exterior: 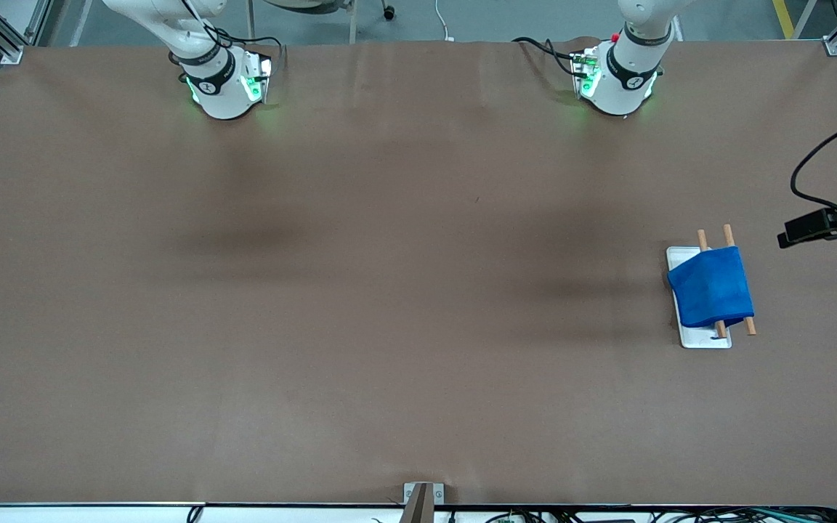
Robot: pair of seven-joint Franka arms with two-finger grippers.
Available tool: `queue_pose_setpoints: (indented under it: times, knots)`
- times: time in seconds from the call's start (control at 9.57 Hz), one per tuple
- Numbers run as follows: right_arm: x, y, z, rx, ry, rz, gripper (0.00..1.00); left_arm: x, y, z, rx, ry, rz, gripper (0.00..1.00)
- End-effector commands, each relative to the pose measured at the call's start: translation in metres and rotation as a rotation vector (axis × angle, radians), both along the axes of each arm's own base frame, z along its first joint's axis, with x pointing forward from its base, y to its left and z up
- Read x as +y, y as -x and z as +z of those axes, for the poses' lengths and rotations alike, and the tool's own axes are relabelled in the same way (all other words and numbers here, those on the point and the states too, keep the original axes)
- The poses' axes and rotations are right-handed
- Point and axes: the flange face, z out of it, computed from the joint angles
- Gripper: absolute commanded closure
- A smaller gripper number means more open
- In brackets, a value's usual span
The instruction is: Right arm passes towel to left arm to hang
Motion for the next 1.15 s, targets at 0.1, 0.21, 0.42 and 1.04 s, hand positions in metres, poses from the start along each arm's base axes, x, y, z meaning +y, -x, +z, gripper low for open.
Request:
queue_pose_setpoints:
  times: [0.1, 0.21, 0.42, 1.04]
  knots:
    - [0.000, 0.003, 0.000, -0.005, 0.018, 0.011, 0.00, -0.038, 0.020, 0.013, 0.023, -0.027, -0.022, 0.00]
    - [0.000, 0.002, 0.000, -0.006, 0.018, 0.011, 0.00, -0.063, 0.029, 0.024, 0.013, -0.044, -0.067, 0.00]
    - [0.000, 0.002, 0.000, -0.005, 0.018, 0.009, 0.00, -0.093, 0.046, 0.033, 0.005, -0.078, -0.086, 0.00]
    - [-0.001, 0.003, 0.000, -0.005, 0.018, 0.008, 0.00, -0.120, 0.103, 0.020, -0.019, -0.029, -0.090, 0.00]
